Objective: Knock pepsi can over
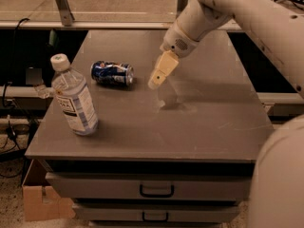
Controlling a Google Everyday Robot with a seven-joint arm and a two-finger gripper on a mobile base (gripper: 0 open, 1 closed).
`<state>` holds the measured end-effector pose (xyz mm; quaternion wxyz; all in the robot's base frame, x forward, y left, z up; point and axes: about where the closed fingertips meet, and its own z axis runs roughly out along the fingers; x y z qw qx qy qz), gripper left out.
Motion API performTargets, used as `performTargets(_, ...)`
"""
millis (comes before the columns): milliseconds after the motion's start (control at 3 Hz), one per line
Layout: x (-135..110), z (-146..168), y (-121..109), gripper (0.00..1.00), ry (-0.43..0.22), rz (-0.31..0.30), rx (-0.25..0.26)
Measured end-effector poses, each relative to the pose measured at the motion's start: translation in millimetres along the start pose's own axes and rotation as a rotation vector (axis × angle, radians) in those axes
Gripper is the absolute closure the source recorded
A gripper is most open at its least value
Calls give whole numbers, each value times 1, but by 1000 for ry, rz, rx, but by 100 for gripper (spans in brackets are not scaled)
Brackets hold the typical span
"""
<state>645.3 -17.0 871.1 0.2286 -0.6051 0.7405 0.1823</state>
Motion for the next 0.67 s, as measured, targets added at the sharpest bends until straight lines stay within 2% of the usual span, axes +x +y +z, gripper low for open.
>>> performTargets(333, 36, -37, 8, 0, -136, 39, 66)
performTargets(667, 77, -67, 5, 0, -171, 110, 123)
